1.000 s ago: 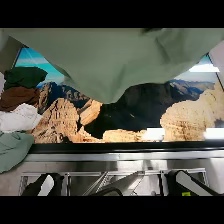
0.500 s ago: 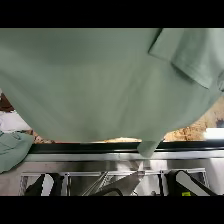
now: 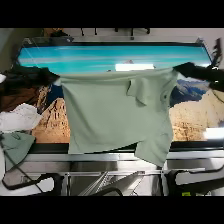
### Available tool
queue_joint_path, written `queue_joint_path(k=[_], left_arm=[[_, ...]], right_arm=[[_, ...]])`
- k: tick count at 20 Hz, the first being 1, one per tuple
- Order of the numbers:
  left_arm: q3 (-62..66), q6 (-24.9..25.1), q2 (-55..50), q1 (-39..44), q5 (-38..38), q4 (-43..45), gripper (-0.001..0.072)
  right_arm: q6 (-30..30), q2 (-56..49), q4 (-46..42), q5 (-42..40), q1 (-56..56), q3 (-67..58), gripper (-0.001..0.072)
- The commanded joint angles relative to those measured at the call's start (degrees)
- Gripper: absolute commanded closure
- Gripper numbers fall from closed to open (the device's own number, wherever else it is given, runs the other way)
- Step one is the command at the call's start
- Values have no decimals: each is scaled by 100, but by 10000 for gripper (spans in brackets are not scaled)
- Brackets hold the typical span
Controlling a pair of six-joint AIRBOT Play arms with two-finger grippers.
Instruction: Fold the shirts.
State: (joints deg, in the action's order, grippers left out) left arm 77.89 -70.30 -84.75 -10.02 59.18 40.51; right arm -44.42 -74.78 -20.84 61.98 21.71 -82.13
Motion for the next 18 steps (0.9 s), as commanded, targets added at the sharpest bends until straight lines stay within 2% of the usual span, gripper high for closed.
queue_joint_path(k=[1,4,6,8,11,13,16,18], left_arm=[[844,-9,-1851,195,-162,-4,692],[2144,-116,-2573,295,-37,-146,692],[2758,-339,-2785,295,295,-140,692],[3064,-485,-2802,295,673,186,693],[3152,-890,-2782,315,1458,1008,693],[2990,-1150,-2752,428,1657,1598,692],[2455,-1425,-2741,616,1537,2190,693],[2142,-1443,-2741,669,1298,2186,693]], right_arm=[[199,-1482,374,-367,-116,-286,691],[-68,-2184,400,-319,-111,-1207,691],[-127,-2262,326,-105,-98,-1600,691],[-262,-2155,-321,249,-98,-1816,691],[-654,-1895,-1770,455,-98,-1810,691],[-817,-1878,-2428,743,-116,-1786,691],[-787,-1880,-2568,693,-175,-1410,691],[-713,-1884,-2570,507,-229,-1226,690]])
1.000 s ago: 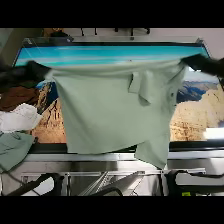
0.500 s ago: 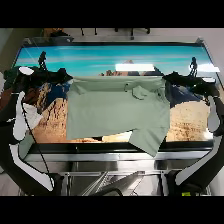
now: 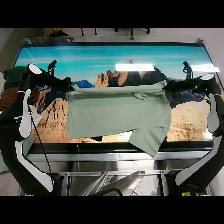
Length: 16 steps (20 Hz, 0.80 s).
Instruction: Fold the shirts.
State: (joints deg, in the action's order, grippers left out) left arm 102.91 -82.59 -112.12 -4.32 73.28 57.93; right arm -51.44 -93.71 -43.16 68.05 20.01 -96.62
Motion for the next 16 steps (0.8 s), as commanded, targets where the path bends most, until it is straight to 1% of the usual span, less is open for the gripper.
queue_joint_path(k=[1,6,8,9,10,11,13,14,15,16], left_arm=[[-459,-240,-4,101,-175,448,693],[-647,-238,-2,101,-74,433,691],[-490,-234,-4,101,26,225,687],[-365,-234,-4,101,129,140,485],[-214,-243,-4,103,264,122,117],[-50,-367,-2,101,448,94,39],[348,-529,-2,42,1097,98,37],[538,-601,11,0,1580,120,37],[590,-680,87,-66,1969,199,37],[479,-706,271,-111,2288,481,37]], right_arm=[[22,-13,-341,-168,-79,264,691],[15,-109,-330,-192,-118,262,690],[-33,-81,-313,-157,-142,256,678],[-50,-46,-313,-153,-146,249,549],[-52,22,-315,-136,-149,232,435],[-146,136,-315,-138,-144,232,436],[-260,490,-330,-37,-87,232,433],[-393,717,-382,63,-4,234,370],[-540,977,-448,212,116,236,287],[-710,1207,-555,369,269,245,285]])
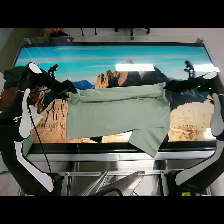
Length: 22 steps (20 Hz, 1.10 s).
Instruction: Fold the shirts.
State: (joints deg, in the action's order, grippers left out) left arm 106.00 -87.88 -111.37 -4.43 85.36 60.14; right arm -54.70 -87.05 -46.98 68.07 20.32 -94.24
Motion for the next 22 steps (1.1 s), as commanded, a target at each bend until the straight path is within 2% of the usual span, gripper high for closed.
queue_joint_path(k=[1,3,6,9,12,15,17,18,20,21,22], left_arm=[[-155,-162,481,-129,1156,660,37],[-1440,-57,1357,-205,767,1377,37],[-3635,216,2494,-428,-343,1318,37],[-5163,612,2964,-603,-1141,990,37],[-5842,1414,2942,-737,-1718,-170,38],[-5960,1714,2712,-643,-1954,-479,38],[-5888,1742,2485,-549,-1919,-481,40],[-5847,1742,2406,-494,-1869,-485,131],[-5742,1812,2323,-369,-1661,-485,391],[-5676,1849,2328,-319,-1593,-479,571],[-5587,1849,2328,-275,-1532,-476,695]], right_arm=[[-538,767,-256,564,437,50,285],[-640,1176,-247,879,872,361,286],[-651,1705,-229,1045,1515,1224,285],[-664,2085,-232,1047,1950,2015,285],[-664,2262,-258,1056,2044,2411,285],[-706,2299,-254,1300,2031,2710,281],[-719,2326,-273,1390,2031,3042,281],[-780,2367,-328,1388,2031,3276,281],[-835,2463,-348,1381,2031,3818,282],[-837,2520,-361,1353,2031,4094,281],[-835,2575,-361,1303,2031,4400,282]])
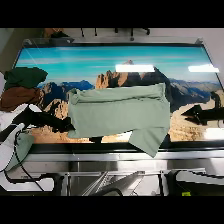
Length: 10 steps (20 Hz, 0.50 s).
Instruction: Fold the shirts.
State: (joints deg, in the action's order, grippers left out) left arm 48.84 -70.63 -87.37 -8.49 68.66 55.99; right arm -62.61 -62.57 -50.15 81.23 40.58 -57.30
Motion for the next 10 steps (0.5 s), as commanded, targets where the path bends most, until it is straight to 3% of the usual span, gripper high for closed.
queue_joint_path(k=[1,10], left_arm=[[240,122,-72,138,192,-61,692],[503,50,-72,138,286,-68,692]], right_arm=[[-42,168,-44,-74,4,966,281],[-2,98,136,-944,-901,2210,281]])
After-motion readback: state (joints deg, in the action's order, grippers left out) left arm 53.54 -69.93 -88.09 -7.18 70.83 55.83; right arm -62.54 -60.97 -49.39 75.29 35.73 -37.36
